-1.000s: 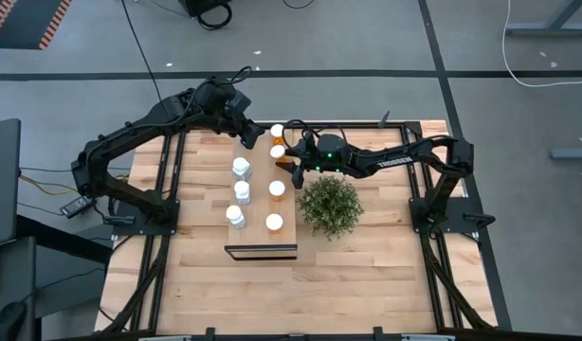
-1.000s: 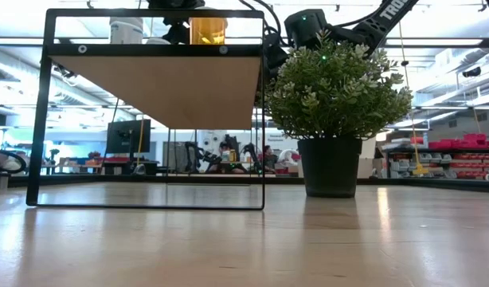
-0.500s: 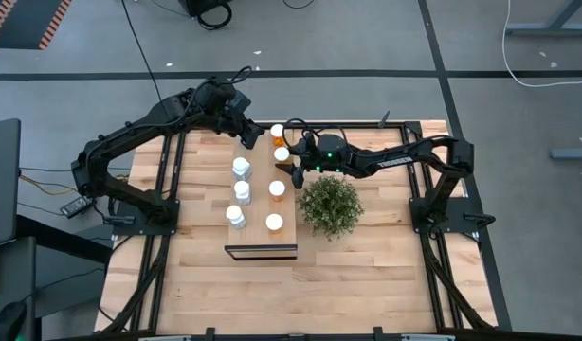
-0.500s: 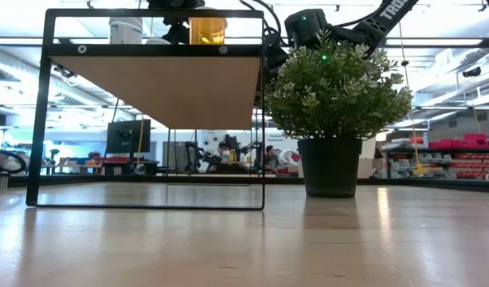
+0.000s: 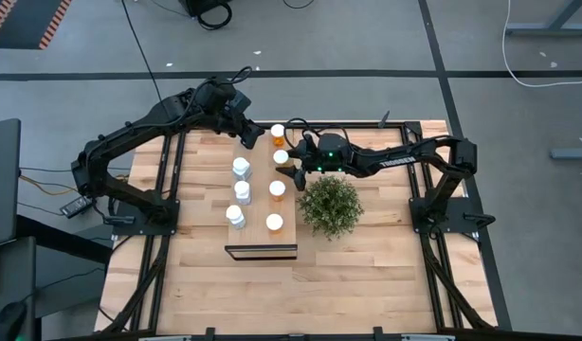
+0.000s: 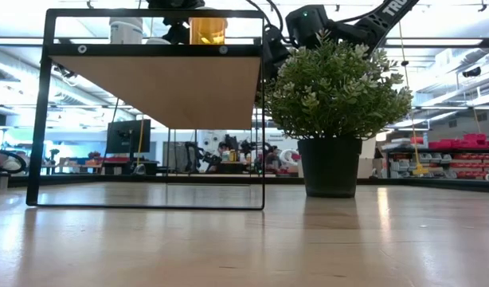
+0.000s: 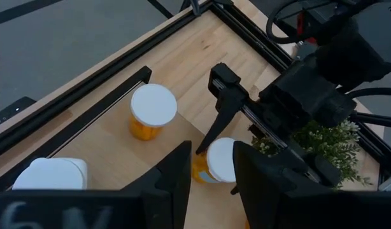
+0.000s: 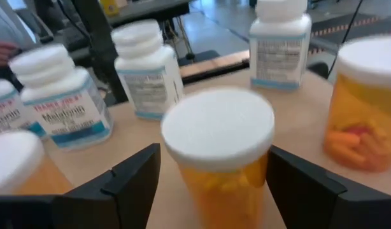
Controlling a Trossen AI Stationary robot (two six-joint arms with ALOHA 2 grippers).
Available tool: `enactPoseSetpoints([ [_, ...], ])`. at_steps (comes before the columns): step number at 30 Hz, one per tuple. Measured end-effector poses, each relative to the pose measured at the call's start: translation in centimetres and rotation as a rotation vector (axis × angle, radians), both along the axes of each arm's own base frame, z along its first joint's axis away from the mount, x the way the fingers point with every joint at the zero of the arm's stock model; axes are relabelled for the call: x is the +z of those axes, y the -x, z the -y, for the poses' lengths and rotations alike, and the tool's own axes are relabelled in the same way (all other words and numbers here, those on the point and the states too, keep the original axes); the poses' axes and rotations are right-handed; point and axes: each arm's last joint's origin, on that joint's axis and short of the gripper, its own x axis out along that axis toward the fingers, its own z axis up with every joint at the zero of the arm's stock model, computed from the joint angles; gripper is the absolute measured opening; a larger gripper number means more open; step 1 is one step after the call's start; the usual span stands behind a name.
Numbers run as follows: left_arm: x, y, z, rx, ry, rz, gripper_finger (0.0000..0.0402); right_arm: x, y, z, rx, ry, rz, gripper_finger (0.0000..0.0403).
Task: Pick and place medicine bottles onto shelf by color
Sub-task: Put the orange pill bottle on the shelf aligned with the other orange pill bottle
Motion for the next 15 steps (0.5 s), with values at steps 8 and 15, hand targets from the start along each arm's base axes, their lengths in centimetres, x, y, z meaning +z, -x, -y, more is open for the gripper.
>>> enactPoseSetpoints([
  [8,-0.06,0.04,0.03,0.000,0.004,-0.007,0.0128,-0.18,0.15,0.37,-0.015,0.008,-0.021,0.0278],
  [15,-0.09,0.06,0.04,-0.001,0.005,-0.011,0.0129,-0.07,0.20,0.57,-0.021,0.025,-0.016,0.0278],
])
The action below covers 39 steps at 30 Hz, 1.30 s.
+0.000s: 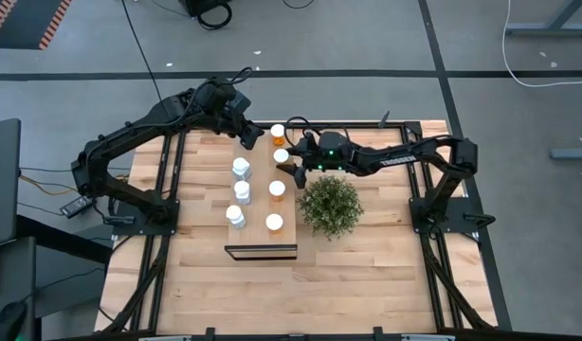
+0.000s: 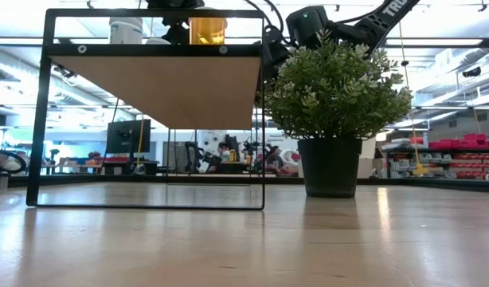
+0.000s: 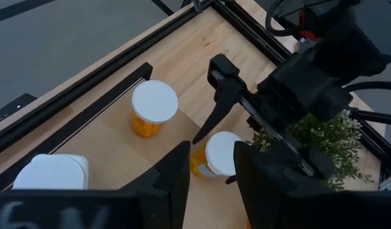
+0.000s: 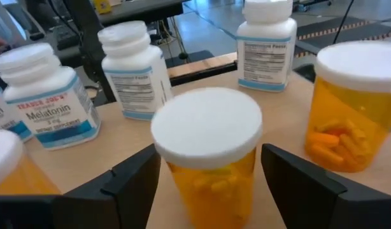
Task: Pick and place medicine bottles onto shelf by color
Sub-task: Put the orange pill bottle on the shelf aligned with the other orange pill bottle, then return to Home Position
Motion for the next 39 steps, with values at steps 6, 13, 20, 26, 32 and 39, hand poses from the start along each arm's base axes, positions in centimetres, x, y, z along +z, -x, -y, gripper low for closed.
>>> enactPoseSetpoints([
  [6,0.0,0.0,0.0,-0.005,-0.005,-0.004,0.0128,0.7,-0.1,0.0,0.017,0.003,0.020,0.0278],
  [13,0.0,0.0,0.0,-0.006,-0.006,-0.004,0.0138,1.9,-0.7,0.1,0.027,0.016,0.035,0.0304],
  [20,0.0,0.0,0.0,-0.005,-0.005,-0.004,0.0143,3.4,-1.2,0.3,0.027,0.018,0.052,0.0350],
  [26,0.0,0.0,0.0,-0.005,-0.004,-0.006,0.0140,5.4,-1.9,0.4,0.028,0.014,0.069,0.0358],
  [32,0.1,0.2,0.1,-0.022,-0.018,-0.013,0.0146,9.4,-2.7,0.7,0.044,-0.003,0.000,0.0358],
  [39,2.0,2.0,0.9,-0.046,-0.096,0.057,0.0136,15.3,-1.7,0.3,0.039,-0.104,-0.195,0.0358],
])
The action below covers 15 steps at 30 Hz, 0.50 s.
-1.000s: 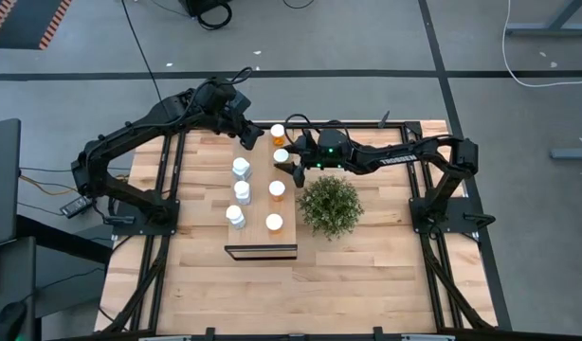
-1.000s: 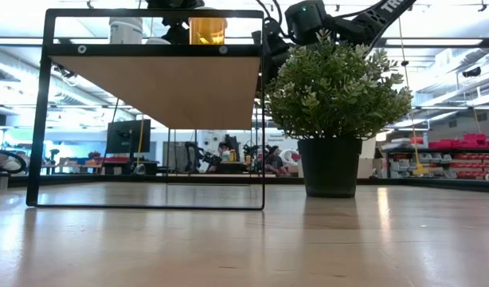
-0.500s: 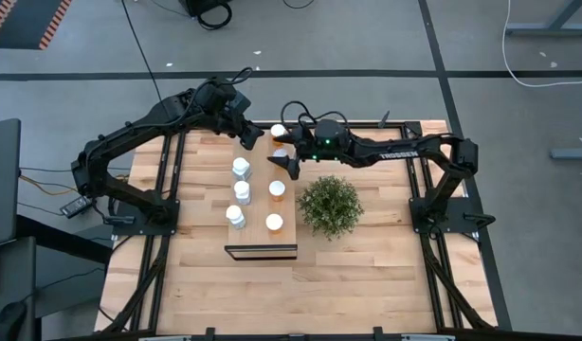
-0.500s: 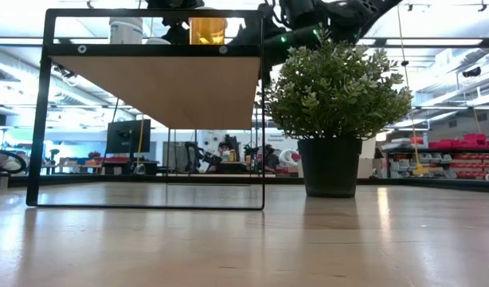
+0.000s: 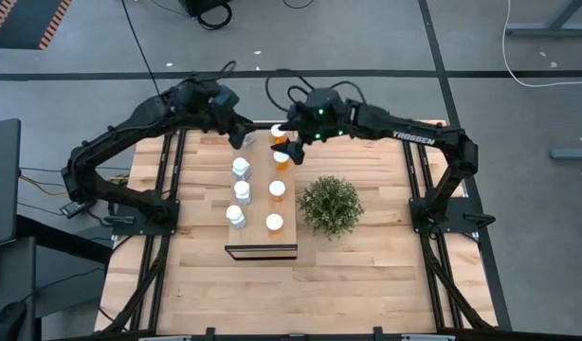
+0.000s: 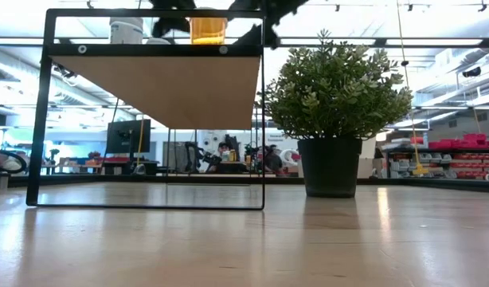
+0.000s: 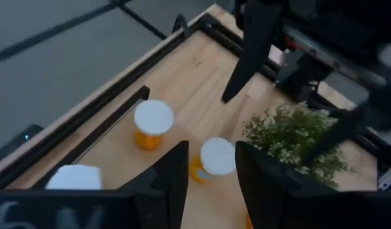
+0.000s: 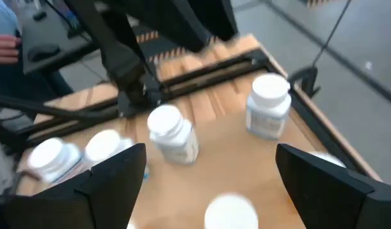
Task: Pick and place medicine bottles onto shelf by color
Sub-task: Return to Home Position
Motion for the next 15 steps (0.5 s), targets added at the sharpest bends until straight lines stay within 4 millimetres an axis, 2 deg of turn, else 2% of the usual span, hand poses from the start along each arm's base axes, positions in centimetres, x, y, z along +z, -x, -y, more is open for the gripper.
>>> enactPoseSetpoints([
  [5,2.0,2.2,1.6,-0.093,-0.037,0.082,0.0131,3.6,1.9,-0.7,-0.005,-0.066,-0.095,0.0358],
  [9,2.9,4.0,3.2,-0.166,-0.070,0.094,0.0128,5.5,4.7,-1.5,-0.037,-0.092,-0.180,0.0345],
  [12,3.4,5.5,4.1,-0.178,-0.088,0.093,0.0107,6.5,7.6,-2.4,-0.099,-0.066,-0.214,0.0300],
  [15,3.9,7.0,5.0,-0.178,-0.101,0.097,0.0063,6.9,11.0,-3.8,-0.179,-0.037,-0.198,0.0223],
])
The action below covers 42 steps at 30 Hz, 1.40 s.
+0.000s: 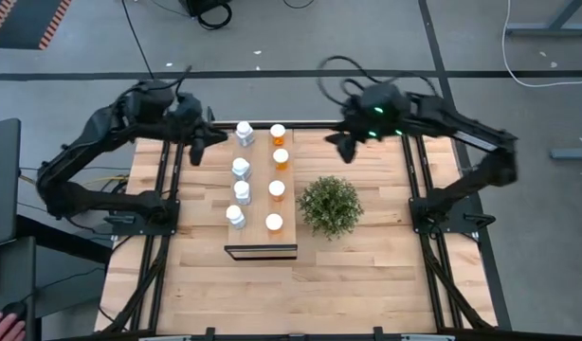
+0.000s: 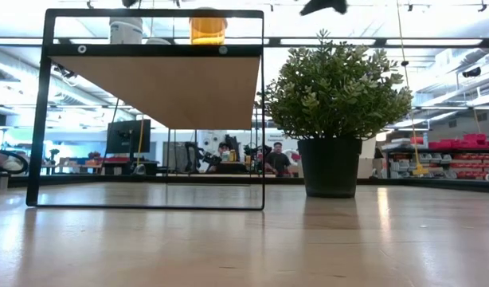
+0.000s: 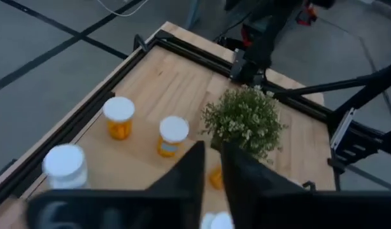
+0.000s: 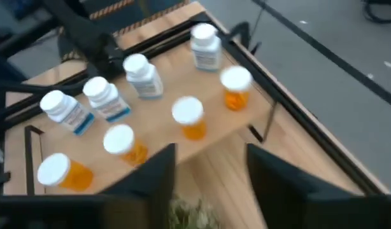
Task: Pick and place medicine bottles onto shelf by color
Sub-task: Return to Home Position
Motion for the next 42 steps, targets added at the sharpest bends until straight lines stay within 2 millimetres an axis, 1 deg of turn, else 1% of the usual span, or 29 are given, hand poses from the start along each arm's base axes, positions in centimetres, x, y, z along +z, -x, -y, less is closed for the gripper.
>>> enactPoseSetpoints([
  [2,-0.1,1.1,0.7,0.000,-0.018,0.000,0.0024,-0.5,2.3,-0.9,-0.047,-0.007,0.021,0.0163],
  [3,-0.7,1.6,1.1,-0.001,-0.018,0.003,0.0012,-1.0,3.4,-1.2,-0.070,-0.020,0.041,0.0133],
  [6,-3.1,3.3,2.0,0.030,0.022,0.071,0.0009,-3.2,6.3,-2.3,-0.125,-0.093,0.129,0.0050],
  [7,-4.1,3.8,2.3,0.040,0.046,0.111,0.0007,-4.1,7.1,-2.7,-0.138,-0.123,0.169,0.0026],
  [8,-5.2,4.3,2.6,0.049,0.072,0.153,0.0005,-5.1,7.8,-3.0,-0.150,-0.153,0.205,0.0014],
  [11,-7.9,5.7,3.3,0.069,0.127,0.291,0.0004,-7.8,9.8,-3.9,-0.175,-0.231,0.316,0.0009],
  [16,-12.1,7.5,4.2,0.112,0.219,0.388,0.0003,-12.4,12.5,-4.7,-0.269,-0.289,0.417,0.0009],
  [19,-14.1,8.1,4.5,0.118,0.257,0.441,0.0002,-14.4,13.8,-4.9,-0.318,-0.313,0.468,0.0008],
  [21,-15.2,8.5,4.7,0.128,0.267,0.462,0.0002,-15.5,14.3,-5.0,-0.344,-0.329,0.496,0.0008],
  [24,-16.8,9.0,5.0,0.151,0.285,0.478,0.0001,-16.5,14.6,-5.2,-0.347,-0.340,0.509,0.0008],
  [27,-17.9,9.5,5.3,0.151,0.281,0.530,0.0001,-17.4,14.5,-5.4,-0.349,-0.330,0.489,0.0008],
  [31,-20.2,9.8,5.5,0.167,0.271,0.545,0.0001,-18.9,14.4,-5.6,-0.375,-0.294,0.449,0.0008],
  [35,-21.5,9.3,5.4,0.151,0.261,0.529,0.0001,-20.5,14.4,-5.7,-0.399,-0.287,0.423,0.0007],
  [37,-21.6,9.0,5.3,0.126,0.249,0.570,0.0001,-21.2,14.4,-5.7,-0.405,-0.306,0.448,0.0007],
  [42,-23.4,8.2,5.5,0.097,0.290,0.556,0.0001,-24.0,14.7,-5.8,-0.408,-0.393,0.538,0.0007],
])
